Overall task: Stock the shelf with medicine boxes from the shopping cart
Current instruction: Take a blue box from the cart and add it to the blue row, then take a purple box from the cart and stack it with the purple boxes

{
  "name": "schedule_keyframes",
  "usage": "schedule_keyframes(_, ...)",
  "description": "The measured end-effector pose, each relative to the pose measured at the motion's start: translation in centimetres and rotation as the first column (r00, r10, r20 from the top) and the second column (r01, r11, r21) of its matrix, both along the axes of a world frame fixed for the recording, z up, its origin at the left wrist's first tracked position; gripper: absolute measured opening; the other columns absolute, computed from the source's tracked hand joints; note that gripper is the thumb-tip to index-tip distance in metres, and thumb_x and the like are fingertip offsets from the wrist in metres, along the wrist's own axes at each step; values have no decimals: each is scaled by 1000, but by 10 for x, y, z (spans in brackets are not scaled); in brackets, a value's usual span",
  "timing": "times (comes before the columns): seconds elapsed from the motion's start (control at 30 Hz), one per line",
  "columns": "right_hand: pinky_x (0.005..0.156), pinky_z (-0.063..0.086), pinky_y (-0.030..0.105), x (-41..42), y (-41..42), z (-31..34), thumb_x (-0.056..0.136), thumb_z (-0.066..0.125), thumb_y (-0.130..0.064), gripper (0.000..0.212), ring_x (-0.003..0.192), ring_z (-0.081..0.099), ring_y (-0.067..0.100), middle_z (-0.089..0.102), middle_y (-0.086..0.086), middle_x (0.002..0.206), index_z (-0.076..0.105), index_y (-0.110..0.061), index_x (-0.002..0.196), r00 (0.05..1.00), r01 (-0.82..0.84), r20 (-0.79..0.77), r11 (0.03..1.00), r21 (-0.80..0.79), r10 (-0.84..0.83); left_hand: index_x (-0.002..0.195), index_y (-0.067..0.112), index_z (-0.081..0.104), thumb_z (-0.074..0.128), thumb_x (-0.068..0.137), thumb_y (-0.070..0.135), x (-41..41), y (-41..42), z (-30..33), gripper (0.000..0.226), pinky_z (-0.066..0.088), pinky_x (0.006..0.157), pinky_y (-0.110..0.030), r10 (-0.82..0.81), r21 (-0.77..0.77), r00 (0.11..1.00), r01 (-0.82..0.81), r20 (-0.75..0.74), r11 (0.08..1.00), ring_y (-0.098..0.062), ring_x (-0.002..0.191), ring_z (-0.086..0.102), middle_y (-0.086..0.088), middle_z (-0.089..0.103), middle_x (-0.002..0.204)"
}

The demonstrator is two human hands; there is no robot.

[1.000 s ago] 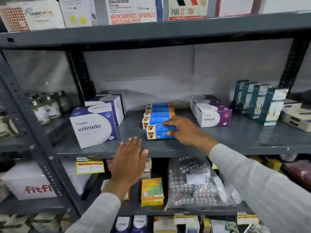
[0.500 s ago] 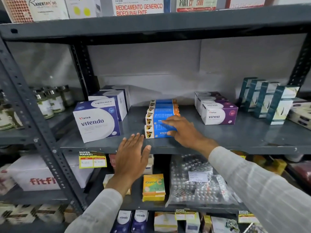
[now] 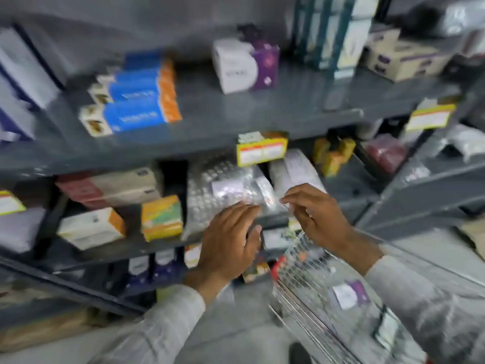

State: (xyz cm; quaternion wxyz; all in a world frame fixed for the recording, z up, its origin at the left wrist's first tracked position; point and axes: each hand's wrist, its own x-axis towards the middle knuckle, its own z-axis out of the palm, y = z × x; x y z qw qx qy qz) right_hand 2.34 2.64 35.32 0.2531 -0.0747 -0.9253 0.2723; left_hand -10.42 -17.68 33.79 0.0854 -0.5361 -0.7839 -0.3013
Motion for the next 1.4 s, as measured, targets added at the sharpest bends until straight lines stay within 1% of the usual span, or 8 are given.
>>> schedule_keyframes(0.13, 89, 58, 41, 83, 63, -89, 81, 68, 2, 33, 101, 71, 31, 74, 11, 112, 77, -12, 108, 927, 209, 346, 966, -151, -147, 137, 13, 59, 52, 96, 37, 51, 52, -79, 48, 42, 112, -48, -85, -353, 990, 121, 116, 928, -32, 134, 55, -11, 66, 136)
schedule_keyframes(0.3, 93, 54, 37, 183, 113, -184, 84, 71, -8, 34, 104, 71, 34, 73, 14, 120, 74, -15, 117, 589, 517, 782, 839, -168, -206, 143, 11, 54, 48, 96, 41, 101, 104, -159, 56, 35, 116, -43, -143, -549, 959, 258, 243, 795, -31, 138, 51, -13, 59, 146)
schedule_keyframes(0.5, 95, 52, 34, 241, 127, -284, 80, 67, -11, 65, 119, 64, 34, 61, 14, 137, 55, -24, 142, 353, 531, 928, 843, -91, -122, 155, 16, 36, 36, 104, 46, 145, 138, -233, 59, 21, 124, -40, -113, -673, 935, 323, 337, 665, -24, 148, 36, -6, 41, 161)
schedule_keyframes(0.7, 102, 54, 54, 240, 144, -380, 70, 62, 7, 95, 137, 51, 35, 48, 7, 154, 32, -27, 154, 488, 376, 856, 926, -28, -173, 156, 13, 35, 28, 103, 50, 150, 138, -263, 65, 22, 125, -39, -98, -652, 944, 291, 316, 700, -21, 153, 27, -7, 37, 163)
schedule_keyframes(0.83, 122, 21, 59, 229, 159, -419, 82, 58, 6, 93, 157, 14, 35, 17, 7, 170, 19, -24, 161, 516, 228, 828, 967, 112, -218, 155, 17, 37, 36, 102, 50, 147, 135, -266, 63, 28, 122, -35, -75, -640, 954, 250, 289, 727, -18, 152, 30, -4, 42, 160)
schedule_keyframes(0.97, 118, 37, 58, 224, 163, -438, 90, 57, -3, 70, 153, 26, 39, 37, 12, 162, 33, -16, 155, 561, 185, 801, 975, 125, -209, 154, 20, 39, 45, 100, 45, 145, 133, -267, 60, 33, 119, -34, -74, -618, 956, 242, 285, 748, -16, 151, 32, 0, 45, 158)
schedule_keyframes(1.1, 94, 58, 49, 219, 156, -410, 80, 71, -11, 66, 130, 46, 30, 57, 7, 133, 45, -15, 141, 617, 197, 763, 977, 86, -192, 153, 21, 42, 46, 99, 42, 147, 132, -266, 58, 32, 120, -34, -77, -589, 955, 238, 286, 773, -16, 150, 34, 0, 48, 156)
schedule_keyframes(1.4, 92, 51, 42, 216, 117, -228, 67, 84, -39, 89, 114, 53, 28, 62, 5, 132, 48, -19, 146, 686, 411, 635, 909, 63, -355, 147, 15, 51, 53, 101, 29, 141, 129, -194, 48, 25, 123, -34, -68, -392, 950, 191, 306, 900, -24, 144, 44, -8, 54, 151)
